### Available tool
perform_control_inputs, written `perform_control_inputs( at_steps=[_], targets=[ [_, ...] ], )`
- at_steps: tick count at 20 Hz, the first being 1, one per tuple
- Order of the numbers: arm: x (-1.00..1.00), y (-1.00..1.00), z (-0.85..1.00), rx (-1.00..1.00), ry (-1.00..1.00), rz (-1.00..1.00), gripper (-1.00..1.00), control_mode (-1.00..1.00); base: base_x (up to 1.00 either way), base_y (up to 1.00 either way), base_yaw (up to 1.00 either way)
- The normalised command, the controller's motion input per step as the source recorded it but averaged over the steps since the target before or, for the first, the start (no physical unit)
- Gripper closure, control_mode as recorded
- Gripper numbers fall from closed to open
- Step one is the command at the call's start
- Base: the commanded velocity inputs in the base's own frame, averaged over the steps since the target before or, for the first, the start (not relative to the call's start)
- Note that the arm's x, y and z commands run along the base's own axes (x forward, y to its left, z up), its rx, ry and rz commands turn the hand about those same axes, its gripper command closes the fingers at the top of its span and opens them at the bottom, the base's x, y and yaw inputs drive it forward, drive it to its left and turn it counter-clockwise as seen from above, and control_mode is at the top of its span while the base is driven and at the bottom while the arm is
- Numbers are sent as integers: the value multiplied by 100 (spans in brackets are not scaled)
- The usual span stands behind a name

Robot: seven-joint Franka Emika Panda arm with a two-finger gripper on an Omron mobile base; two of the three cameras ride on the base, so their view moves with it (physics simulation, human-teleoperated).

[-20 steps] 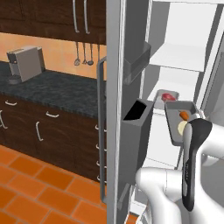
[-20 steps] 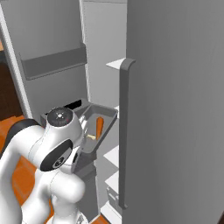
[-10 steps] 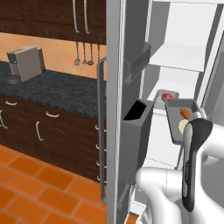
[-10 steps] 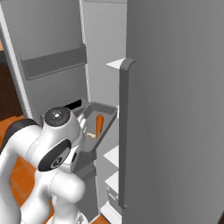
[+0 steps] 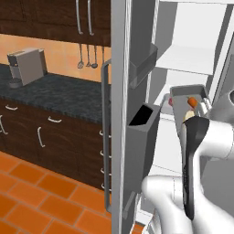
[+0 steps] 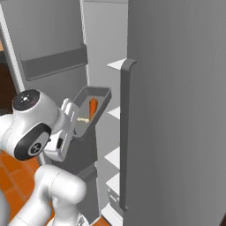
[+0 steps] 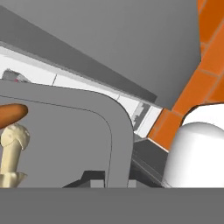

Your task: Take the meat container that has the steak and place it on the second highest rack of the freezer. Then take the vegetable container that has the carrot and mushroom and place it on the highest rack of the freezer.

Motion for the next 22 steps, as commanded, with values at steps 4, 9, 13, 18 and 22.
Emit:
perform_control_inputs(
  at_steps=[4, 9, 13, 18, 22],
  targets=[
    [18, -7, 62, 0, -22, -9, 100, -100, 0, 0, 0],
    [60, 0, 39, 8, -16, -13, 100, -100, 0, 0, 0],
    [62, 0, 28, 22, 0, -11, 100, -100, 0, 0, 0],
    [57, -3, 48, 16, 0, -1, 100, -100, 0, 0, 0],
    [42, -15, 32, 2, 0, 5, 100, -100, 0, 0, 0]
  ],
)
